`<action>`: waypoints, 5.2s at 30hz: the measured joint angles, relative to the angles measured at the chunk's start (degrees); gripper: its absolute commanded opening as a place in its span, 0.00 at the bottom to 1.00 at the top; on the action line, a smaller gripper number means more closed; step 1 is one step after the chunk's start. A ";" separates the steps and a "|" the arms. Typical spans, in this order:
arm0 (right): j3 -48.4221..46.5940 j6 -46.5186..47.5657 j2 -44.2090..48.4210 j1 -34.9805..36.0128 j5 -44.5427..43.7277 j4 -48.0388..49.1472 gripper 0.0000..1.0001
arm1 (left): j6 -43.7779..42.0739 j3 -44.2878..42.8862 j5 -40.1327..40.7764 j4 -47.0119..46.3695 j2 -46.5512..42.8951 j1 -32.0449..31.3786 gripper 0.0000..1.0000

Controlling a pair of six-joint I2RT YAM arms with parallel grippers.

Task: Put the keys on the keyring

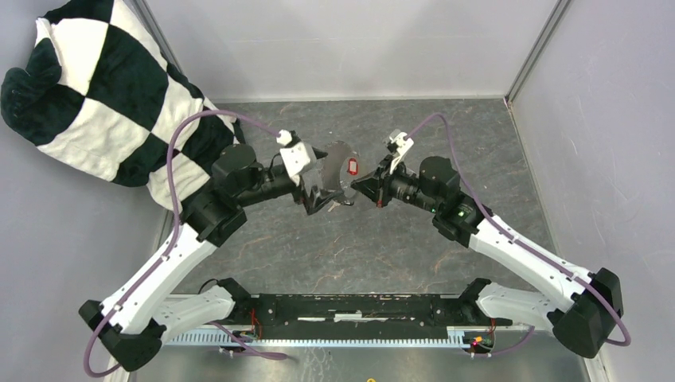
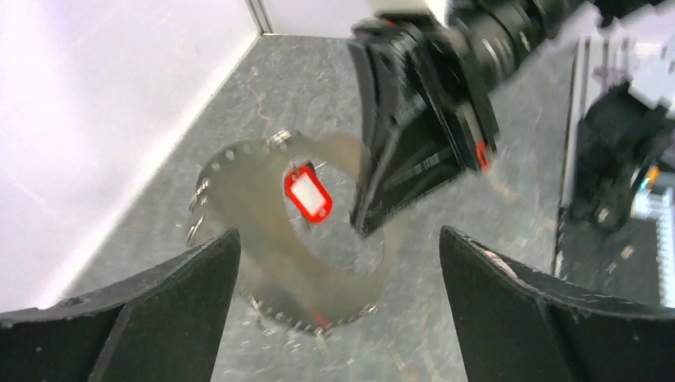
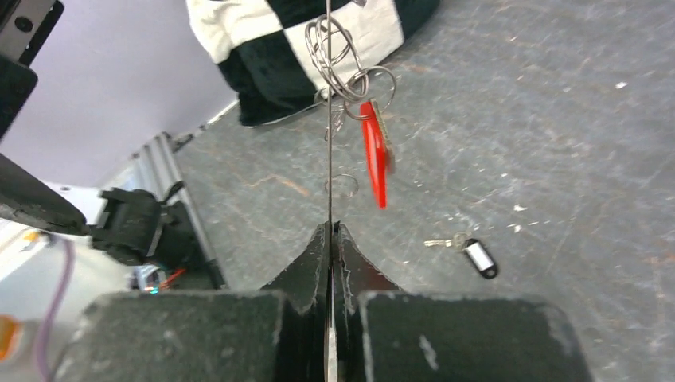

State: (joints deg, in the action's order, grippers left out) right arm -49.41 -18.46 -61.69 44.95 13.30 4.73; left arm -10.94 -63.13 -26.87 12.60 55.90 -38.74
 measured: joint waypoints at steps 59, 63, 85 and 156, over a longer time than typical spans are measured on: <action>-5.90 -27.89 -12.07 -9.53 36.65 -2.12 0.59 | -83.54 28.68 -15.78 3.50 -26.16 -0.02 0.02; -12.15 -17.92 -12.04 -10.29 36.22 -10.62 0.98 | -66.45 24.15 -15.69 3.82 -24.57 -0.02 0.02; -14.23 30.08 6.67 -8.15 35.87 -19.52 0.98 | -34.99 6.71 -24.55 20.06 -10.99 -0.20 0.02; -24.83 8.31 -13.00 23.67 -29.97 -22.03 0.00 | -59.89 25.00 1.16 -11.82 -21.81 -0.35 0.23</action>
State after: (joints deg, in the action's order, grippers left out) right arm -74.24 -10.15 -74.70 68.62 -16.67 -17.30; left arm -70.83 -38.13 -25.71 0.78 34.09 -39.09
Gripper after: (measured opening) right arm 0.006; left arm 0.251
